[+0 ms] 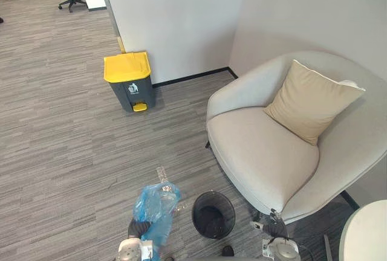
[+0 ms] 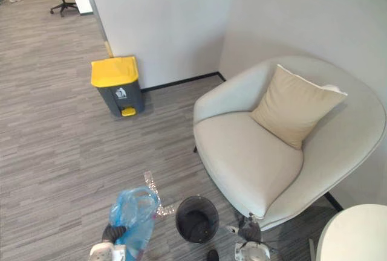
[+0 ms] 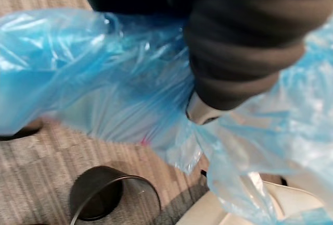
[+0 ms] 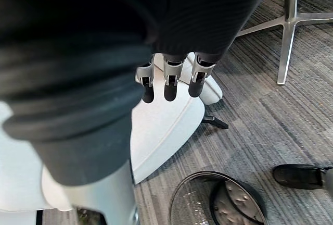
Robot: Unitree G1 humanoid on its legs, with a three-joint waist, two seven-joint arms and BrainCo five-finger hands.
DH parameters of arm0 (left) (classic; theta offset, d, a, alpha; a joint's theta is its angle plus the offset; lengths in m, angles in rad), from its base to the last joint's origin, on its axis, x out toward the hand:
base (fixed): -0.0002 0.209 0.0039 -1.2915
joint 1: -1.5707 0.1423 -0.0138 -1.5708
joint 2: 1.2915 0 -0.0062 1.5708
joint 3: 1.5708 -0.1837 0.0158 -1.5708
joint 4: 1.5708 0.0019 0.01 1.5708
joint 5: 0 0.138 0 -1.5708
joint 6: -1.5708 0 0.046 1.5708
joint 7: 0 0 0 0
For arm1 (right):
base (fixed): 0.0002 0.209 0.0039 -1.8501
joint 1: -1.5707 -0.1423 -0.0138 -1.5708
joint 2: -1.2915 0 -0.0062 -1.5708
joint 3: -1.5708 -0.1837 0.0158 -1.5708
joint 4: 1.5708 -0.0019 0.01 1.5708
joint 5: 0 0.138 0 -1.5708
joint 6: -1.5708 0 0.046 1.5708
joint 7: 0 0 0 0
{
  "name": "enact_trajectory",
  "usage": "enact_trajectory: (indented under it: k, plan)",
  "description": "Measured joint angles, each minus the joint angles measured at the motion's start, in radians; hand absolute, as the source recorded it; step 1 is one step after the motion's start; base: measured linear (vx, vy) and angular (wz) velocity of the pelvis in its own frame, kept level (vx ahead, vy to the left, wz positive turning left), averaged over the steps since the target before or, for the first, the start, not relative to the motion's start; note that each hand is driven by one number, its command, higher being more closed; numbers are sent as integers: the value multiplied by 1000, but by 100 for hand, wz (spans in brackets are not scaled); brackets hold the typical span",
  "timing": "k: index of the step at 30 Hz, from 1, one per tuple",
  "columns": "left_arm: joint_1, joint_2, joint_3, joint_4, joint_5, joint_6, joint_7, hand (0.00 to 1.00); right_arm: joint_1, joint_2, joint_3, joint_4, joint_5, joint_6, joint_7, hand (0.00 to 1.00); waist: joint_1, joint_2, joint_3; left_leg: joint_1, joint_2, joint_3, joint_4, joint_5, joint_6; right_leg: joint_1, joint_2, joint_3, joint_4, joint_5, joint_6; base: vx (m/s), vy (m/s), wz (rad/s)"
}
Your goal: Gather rubbish on tea table into small bin, then transfer packed bag to large trash can.
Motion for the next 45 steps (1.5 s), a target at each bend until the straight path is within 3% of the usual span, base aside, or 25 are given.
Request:
enact_trajectory:
  k: [11,16,20,21,22,23,24,25,26,27,29,30,31,33,35,36,37,39,40,41,42,45]
  plan:
    - [-19,0,-1,69,0,0,7,100,-37,7,1,63,10,1,-7,0,0,-4,14,-26,-7,-54,-7,12,4,7,-7,-60,-7,-5,2,-4,-13,16]
    - [-75,-2,-3,65,-1,-2,8,100,-108,8,4,77,28,0,-16,0,3,0,89,-131,-8,-114,68,18,5,-34,-14,-112,20,-11,-7,-65,-18,39]
    - [-72,-2,-40,-3,-19,-4,9,100,-125,15,13,28,29,0,-35,0,18,2,108,-223,6,-118,211,19,2,-93,-23,-135,147,-65,-38,-105,-35,26]
    - [-69,-6,-48,-24,-21,-5,8,100,-130,20,12,-5,29,0,-38,0,19,4,113,-219,21,-115,248,-14,-15,-97,-37,-148,166,-71,-48,-125,-6,-6]
    - [-70,-9,-48,-26,-20,-5,7,100,-132,25,11,-11,28,-3,-40,0,18,0,121,-231,27,-109,312,-53,-7,-98,-40,-150,174,-72,-50,-195,25,-25]
    - [-67,-23,-48,-27,-21,-4,7,100,-123,26,10,-32,27,-7,-43,0,16,-1,126,-258,44,-77,575,-164,-15,-93,-45,-142,196,-73,-51,-195,55,-30]
    - [-63,-35,-49,-30,-21,-5,6,100,-91,26,10,-69,27,-8,-43,0,8,10,119,-240,71,-55,720,-213,-51,-92,-44,-140,203,-73,-50,-191,69,-26]
    - [-64,-38,-50,-30,-21,-5,6,100,-83,25,8,-79,27,-8,-44,0,1,16,116,-229,81,-55,738,-219,-61,-94,-43,-142,206,-71,-48,-154,136,3]
    - [-69,-44,-56,-30,-21,-6,7,100,-67,22,-2,-85,27,-7,-49,0,-21,36,104,-193,109,-61,708,-222,-75,-112,-34,-150,224,-65,-38,-149,227,29]
    - [-103,-40,-69,-29,-21,-6,8,100,-68,29,-21,-73,27,5,-51,0,-34,39,98,-170,83,-55,560,-263,-84,-162,-34,-140,234,-38,-22,-154,222,34]
    - [-128,-23,-80,-30,-21,-6,10,100,-71,47,-26,-68,27,11,-49,0,-40,10,108,-151,49,-57,470,-263,-83,-196,-48,-129,228,-13,-20,-143,123,5]
    - [-145,5,-79,-23,-21,-6,12,100,-99,67,-25,-15,26,15,-49,0,-32,-24,134,-132,20,-51,401,-251,-44,-217,-63,-98,212,24,-13,-205,102,-24]
    - [-144,12,-79,-20,-21,-5,14,100,-105,70,-24,1,26,19,-49,0,-30,-31,141,-124,14,-37,393,-243,-33,-217,-67,-86,209,35,-11,-330,138,-41]
    - [-110,20,-78,-6,-20,-6,29,100,-101,64,-16,13,20,25,-49,0,-22,-42,149,-99,-1,2,389,-237,-19,-216,-80,-55,229,57,-4,-219,56,-40]
    - [-95,23,-76,-6,-20,-6,29,100,-96,63,-11,12,14,25,-49,0,-23,-26,156,-104,6,24,385,-243,16,-232,-78,-39,237,69,-5,-237,-15,-23]
    - [-94,21,-73,-4,-20,-6,29,100,-102,63,1,13,7,28,-48,0,-19,-21,160,-113,13,39,386,-237,23,-260,-80,-16,296,25,-11,-244,-58,-13]
    - [-88,16,-68,-4,-20,-5,30,100,-89,67,6,12,-3,31,-46,0,-14,-18,163,-124,30,37,385,-234,23,-302,-67,5,464,-65,-29,-179,-109,-1]
    - [-67,7,-68,-5,-19,-5,29,100,-41,70,2,7,1,32,-46,0,-12,-6,171,-128,45,5,379,-224,10,-300,-36,80,675,-217,-7,-118,-200,33]
    - [-48,1,-65,-12,-17,-4,29,100,-18,72,3,-12,0,32,-48,0,-7,-27,159,-145,43,-15,390,-227,-16,-276,-26,139,700,-301,1,-60,-310,45]
    - [-43,0,-65,-15,-17,-3,29,100,-14,72,3,-12,0,32,-48,0,-7,-39,154,-151,42,-21,396,-229,-21,-263,-23,156,682,-328,5,-30,-356,54]
    - [-49,-21,-52,-7,-9,6,30,100,-4,71,0,-6,1,33,-48,0,-5,-37,149,-177,50,-54,424,-227,-47,-240,-3,149,613,-392,-8,-9,-254,41]
    - [-44,-71,-47,-11,-1,3,28,100,3,62,-19,-2,1,32,-50,0,19,8,125,-186,96,-105,351,-185,-53,-216,57,105,525,-354,-34,53,-215,22]
